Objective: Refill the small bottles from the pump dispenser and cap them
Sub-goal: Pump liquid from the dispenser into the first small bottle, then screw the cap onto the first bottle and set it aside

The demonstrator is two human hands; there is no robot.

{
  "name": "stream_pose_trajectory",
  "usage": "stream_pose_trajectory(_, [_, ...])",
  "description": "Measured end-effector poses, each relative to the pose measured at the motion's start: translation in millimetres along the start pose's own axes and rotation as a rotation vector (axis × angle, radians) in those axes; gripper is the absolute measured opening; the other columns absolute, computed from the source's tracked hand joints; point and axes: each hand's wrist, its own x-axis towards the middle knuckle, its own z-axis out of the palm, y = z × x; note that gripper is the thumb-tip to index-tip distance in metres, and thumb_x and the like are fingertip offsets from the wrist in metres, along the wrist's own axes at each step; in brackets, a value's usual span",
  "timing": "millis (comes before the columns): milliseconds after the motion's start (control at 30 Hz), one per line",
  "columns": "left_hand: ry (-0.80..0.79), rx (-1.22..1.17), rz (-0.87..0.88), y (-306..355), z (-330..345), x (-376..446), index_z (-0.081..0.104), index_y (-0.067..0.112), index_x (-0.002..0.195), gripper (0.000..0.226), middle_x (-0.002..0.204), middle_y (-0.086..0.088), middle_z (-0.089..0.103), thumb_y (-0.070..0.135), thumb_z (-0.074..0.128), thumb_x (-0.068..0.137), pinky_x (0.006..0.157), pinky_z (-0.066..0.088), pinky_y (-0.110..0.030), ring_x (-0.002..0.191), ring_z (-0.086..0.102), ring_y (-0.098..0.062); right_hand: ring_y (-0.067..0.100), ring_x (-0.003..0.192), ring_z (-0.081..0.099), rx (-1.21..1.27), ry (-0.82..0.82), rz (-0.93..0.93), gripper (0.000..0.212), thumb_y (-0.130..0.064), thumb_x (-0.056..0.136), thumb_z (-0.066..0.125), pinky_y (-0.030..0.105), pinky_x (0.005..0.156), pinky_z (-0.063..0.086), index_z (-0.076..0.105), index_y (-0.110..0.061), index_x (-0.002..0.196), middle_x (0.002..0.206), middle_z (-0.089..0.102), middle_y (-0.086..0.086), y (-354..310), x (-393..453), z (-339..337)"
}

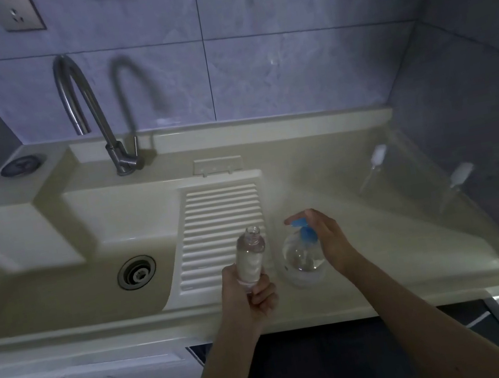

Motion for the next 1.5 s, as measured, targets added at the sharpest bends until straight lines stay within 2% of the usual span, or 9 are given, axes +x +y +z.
stream_pose_trajectory(133, [-0.012, -0.007, 0.026, -7, 2, -15, 0.040, 0.014, 0.061, 0.017, 0.039, 0.005, 0.024, 0.027, 0.037, 0.070, 0.033, 0.015, -0.015, 0.031, 0.019, -0.007, 0.006, 0.096, 0.060, -0.007, 0.071, 0.017, 0.057, -0.058, 0.080, 0.039, 0.007, 0.082, 0.040, 0.068, -0.011, 0.097, 0.108, 0.067, 0.006, -10, -10, -10])
stream_pose_trajectory(333, [0.021, -0.014, 0.007, -41, 13, -39, 0.045, 0.011, 0.060, 0.022, 0.040, 0.005, 0.025, 0.025, 0.035, 0.075, 0.034, 0.016, -0.015, 0.032, 0.019, -0.008, 0.004, 0.102, 0.059, 0.023, 0.185, -0.018, 0.056, -0.059, 0.073, 0.038, 0.012, 0.088, 0.039, 0.069, -0.017, 0.092, 0.106, 0.067, -0.003, -36, -42, -59])
stream_pose_trajectory(533, [0.054, 0.007, 0.033, -74, 27, -65, 0.045, 0.011, 0.059, 0.020, 0.040, 0.005, 0.025, 0.024, 0.038, 0.073, 0.034, 0.015, -0.016, 0.031, 0.018, -0.008, 0.007, 0.094, 0.063, 0.039, 0.375, -0.119, 0.044, -0.042, 0.084, 0.044, 0.016, 0.084, 0.046, 0.068, -0.006, 0.092, 0.096, 0.069, -0.001, -40, -106, -147])
stream_pose_trajectory(700, [0.085, -0.041, 0.023, -117, 39, -86, 0.047, 0.009, 0.061, 0.020, 0.040, 0.005, 0.025, 0.026, 0.040, 0.070, 0.035, 0.014, -0.016, 0.031, 0.018, -0.008, 0.010, 0.077, 0.067, 0.094, 0.544, 0.018, 0.029, -0.016, 0.102, 0.038, 0.017, 0.071, 0.050, 0.064, -0.006, 0.093, 0.080, 0.073, -0.008, 3, -171, -230])
stream_pose_trajectory(933, [0.149, -0.014, 0.067, -173, 64, -109, 0.043, 0.011, 0.062, 0.016, 0.042, 0.004, 0.022, 0.022, 0.037, 0.070, 0.036, 0.014, -0.018, 0.033, 0.017, -0.010, 0.024, 0.062, 0.057, -0.218, 0.353, 0.343, 0.015, 0.002, 0.089, 0.058, 0.015, 0.049, 0.045, 0.064, -0.012, 0.091, 0.072, 0.063, 0.007, 75, -223, -250])
stream_pose_trajectory(1133, [0.209, -0.034, 0.183, -202, 60, -135, 0.040, 0.012, 0.064, 0.010, 0.040, 0.005, 0.022, 0.020, 0.039, 0.059, 0.040, 0.012, -0.018, 0.031, 0.018, -0.009, 0.027, 0.092, 0.063, -0.584, -0.001, 0.472, 0.040, -0.027, 0.089, 0.062, 0.033, 0.077, 0.046, 0.049, -0.015, 0.125, 0.098, 0.064, 0.003, 104, -220, -232])
stream_pose_trajectory(1300, [0.185, -0.139, 0.239, -220, 49, -160, 0.043, 0.011, 0.062, 0.063, 0.040, 0.006, 0.024, 0.022, 0.078, 0.011, 0.036, 0.015, -0.017, 0.031, 0.022, -0.008, 0.022, 0.090, 0.064, -0.650, -0.132, 0.421, 0.050, -0.043, 0.088, 0.061, 0.029, 0.064, 0.041, 0.042, -0.024, 0.130, 0.091, 0.062, -0.005, 103, -198, -219])
stream_pose_trajectory(1433, [0.311, -0.176, 0.254, -234, 30, -180, 0.040, 0.012, 0.067, 0.021, 0.038, 0.007, 0.025, 0.029, 0.050, 0.058, 0.035, 0.016, -0.017, 0.031, 0.021, -0.008, 0.019, 0.082, 0.063, -0.617, -0.145, 0.414, 0.012, -0.030, 0.090, 0.059, 0.032, 0.068, 0.051, 0.054, -0.024, 0.099, 0.093, 0.066, -0.004, 109, -204, -208])
stream_pose_trajectory(1500, [0.333, -0.184, 0.263, -233, 24, -186, 0.040, 0.013, 0.068, 0.016, 0.038, 0.007, 0.025, 0.028, 0.041, 0.062, 0.035, 0.016, -0.017, 0.031, 0.021, -0.008, 0.016, 0.081, 0.063, -0.575, -0.135, 0.406, 0.008, -0.028, 0.089, 0.061, 0.029, 0.066, 0.049, 0.056, -0.022, 0.092, 0.089, 0.066, -0.005, 108, -210, -204])
